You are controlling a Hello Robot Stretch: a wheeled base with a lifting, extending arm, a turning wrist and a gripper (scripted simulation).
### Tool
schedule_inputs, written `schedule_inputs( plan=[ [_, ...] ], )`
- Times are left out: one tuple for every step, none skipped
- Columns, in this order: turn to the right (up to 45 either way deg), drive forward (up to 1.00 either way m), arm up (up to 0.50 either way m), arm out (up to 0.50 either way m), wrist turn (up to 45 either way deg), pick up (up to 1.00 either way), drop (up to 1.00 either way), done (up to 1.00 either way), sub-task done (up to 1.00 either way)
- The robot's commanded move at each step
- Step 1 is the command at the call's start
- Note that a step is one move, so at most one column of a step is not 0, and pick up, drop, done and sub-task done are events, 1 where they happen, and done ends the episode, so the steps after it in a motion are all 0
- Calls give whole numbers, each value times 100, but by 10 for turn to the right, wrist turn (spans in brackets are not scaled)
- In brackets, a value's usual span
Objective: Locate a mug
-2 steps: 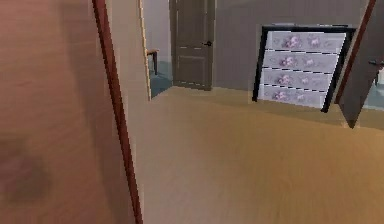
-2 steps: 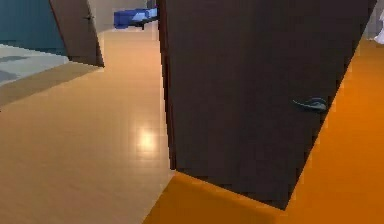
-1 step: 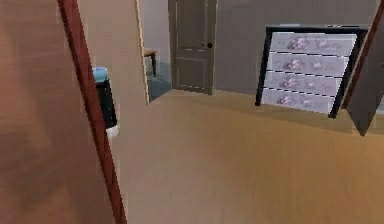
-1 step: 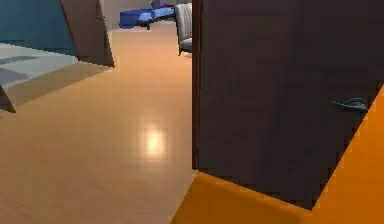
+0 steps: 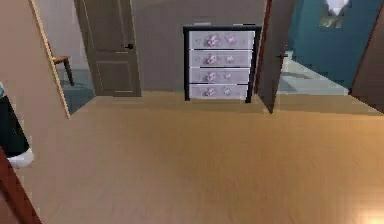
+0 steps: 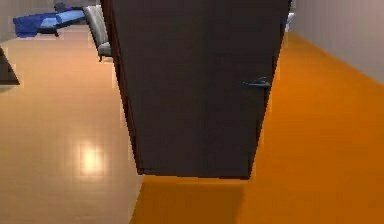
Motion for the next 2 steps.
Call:
schedule_inputs(
  plan=[
    [0, 70, 0, 0, 0, 0, 0, 0, 0],
    [-300, 0, 0, 0, 0, 0, 0, 0, 0]
  ],
)
